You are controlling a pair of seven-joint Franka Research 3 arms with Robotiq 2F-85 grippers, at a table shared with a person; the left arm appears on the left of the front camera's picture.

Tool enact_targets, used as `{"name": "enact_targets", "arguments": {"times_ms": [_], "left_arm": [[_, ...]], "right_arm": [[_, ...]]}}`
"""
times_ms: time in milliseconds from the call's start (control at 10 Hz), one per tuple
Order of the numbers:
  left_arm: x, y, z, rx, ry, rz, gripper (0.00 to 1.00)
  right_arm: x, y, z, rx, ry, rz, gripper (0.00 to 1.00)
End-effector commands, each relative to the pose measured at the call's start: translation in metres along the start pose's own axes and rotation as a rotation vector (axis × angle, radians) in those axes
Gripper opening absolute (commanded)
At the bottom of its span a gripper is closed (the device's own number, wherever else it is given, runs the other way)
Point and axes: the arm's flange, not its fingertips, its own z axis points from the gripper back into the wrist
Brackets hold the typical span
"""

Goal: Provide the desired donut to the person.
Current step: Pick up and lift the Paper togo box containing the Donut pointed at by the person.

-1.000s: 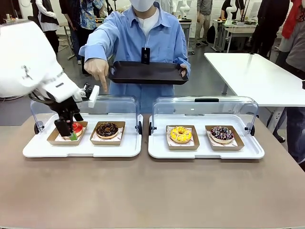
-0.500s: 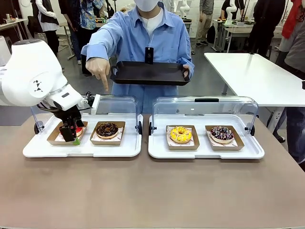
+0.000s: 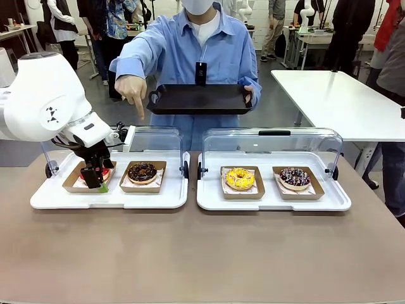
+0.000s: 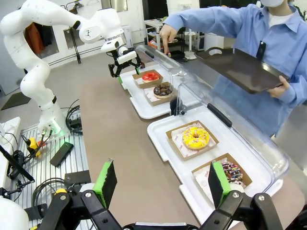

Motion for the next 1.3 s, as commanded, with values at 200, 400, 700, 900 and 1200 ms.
{"name": "enact_targets", "arguments": {"times_ms": [200, 400, 700, 900, 1200], "left_arm": [[0.0, 0.0, 0.0, 0.0, 0.0, 0.0, 1.0], [0.004, 0.01, -0.008, -0.034, -0.003, -0.007, 1.0], [0.015, 0.026, -0.022, -0.086, -0.004, -0.041, 1.0], [0.022, 0.031, -0.028, -0.093, 0.013, -0.066, 1.0], [0.032, 0.035, -0.043, -0.107, 0.058, -0.111, 1.0]], "right_arm": [[0.002, -0.003, 0.0, 0.003, -0.028, 0.015, 1.0], [0.002, -0.003, 0.0, 0.003, -0.028, 0.015, 1.0], [0.002, -0.003, 0.0, 0.003, -0.028, 0.015, 1.0], [0.002, -0.003, 0.0, 0.003, -0.028, 0.015, 1.0], [0.002, -0.003, 0.0, 0.003, -0.028, 0.015, 1.0]]}}
